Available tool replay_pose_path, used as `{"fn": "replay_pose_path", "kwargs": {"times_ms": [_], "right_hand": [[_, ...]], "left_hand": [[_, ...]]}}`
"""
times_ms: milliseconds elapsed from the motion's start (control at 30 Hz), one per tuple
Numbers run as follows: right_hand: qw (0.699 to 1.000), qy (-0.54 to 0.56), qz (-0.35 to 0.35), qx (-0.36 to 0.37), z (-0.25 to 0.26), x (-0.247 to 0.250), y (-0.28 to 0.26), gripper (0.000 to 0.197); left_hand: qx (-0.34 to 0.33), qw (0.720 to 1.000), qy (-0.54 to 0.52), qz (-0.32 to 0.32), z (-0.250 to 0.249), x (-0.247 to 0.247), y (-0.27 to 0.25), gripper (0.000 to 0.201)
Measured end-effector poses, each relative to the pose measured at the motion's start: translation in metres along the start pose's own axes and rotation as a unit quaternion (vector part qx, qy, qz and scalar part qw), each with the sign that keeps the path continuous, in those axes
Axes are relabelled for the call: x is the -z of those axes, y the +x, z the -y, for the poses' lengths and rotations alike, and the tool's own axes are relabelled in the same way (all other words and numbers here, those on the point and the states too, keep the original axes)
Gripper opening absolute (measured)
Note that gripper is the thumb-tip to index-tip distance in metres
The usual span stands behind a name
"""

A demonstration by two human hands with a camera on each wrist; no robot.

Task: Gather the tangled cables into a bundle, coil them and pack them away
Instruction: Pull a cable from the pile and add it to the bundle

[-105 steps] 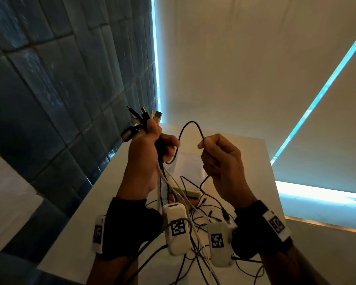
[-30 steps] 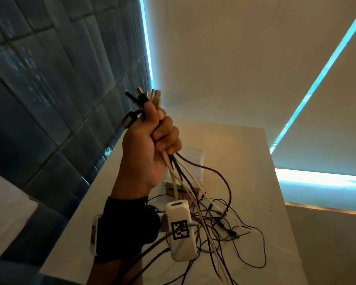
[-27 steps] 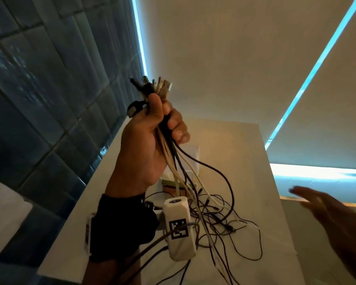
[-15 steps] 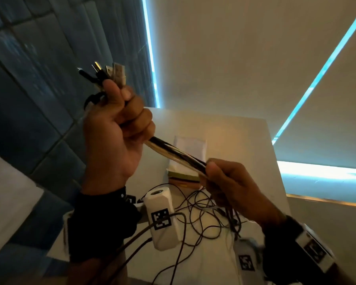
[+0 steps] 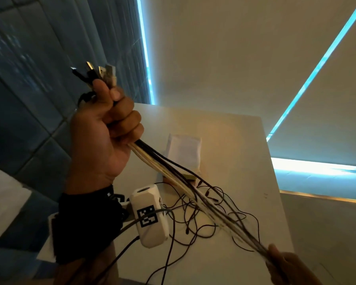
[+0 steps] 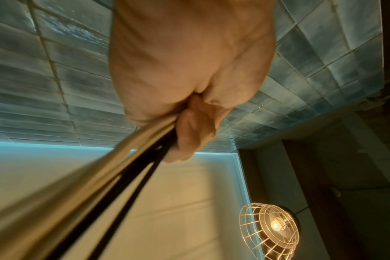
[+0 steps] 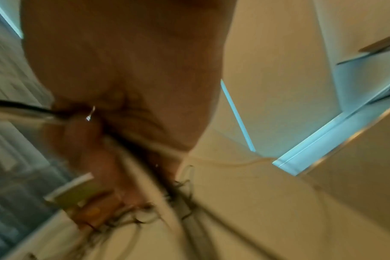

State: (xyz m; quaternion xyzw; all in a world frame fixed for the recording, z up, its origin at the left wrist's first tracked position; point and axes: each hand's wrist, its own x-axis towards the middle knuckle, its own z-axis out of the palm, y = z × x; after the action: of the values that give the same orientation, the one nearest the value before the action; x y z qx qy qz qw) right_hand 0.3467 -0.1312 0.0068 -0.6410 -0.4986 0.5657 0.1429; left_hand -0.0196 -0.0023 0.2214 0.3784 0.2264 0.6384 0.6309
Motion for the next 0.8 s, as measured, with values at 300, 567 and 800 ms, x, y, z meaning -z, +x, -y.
{"fn": "replay_pose_path", "kwargs": {"times_ms": [300, 567, 800], "right_hand": [[0.947, -0.261, -0.127, 0.138, 0.025, 0.001, 0.086, 0.017], [0.904, -0.412, -0.108, 0.040, -0.005, -0.027, 0.165, 0.017], [0.893, -0.431, -0.109, 0.069, 0.009, -0.023, 0.164, 0.006]], "left_hand": [[0.037, 0.999, 0.017, 0.011, 0.012, -0.011, 0.004, 0.033], [0.041, 0.999, 0.025, -0.007, 0.009, -0.011, 0.006, 0.032], [0.044, 0.998, 0.033, -0.008, 0.015, -0.008, 0.012, 0.036]]}}
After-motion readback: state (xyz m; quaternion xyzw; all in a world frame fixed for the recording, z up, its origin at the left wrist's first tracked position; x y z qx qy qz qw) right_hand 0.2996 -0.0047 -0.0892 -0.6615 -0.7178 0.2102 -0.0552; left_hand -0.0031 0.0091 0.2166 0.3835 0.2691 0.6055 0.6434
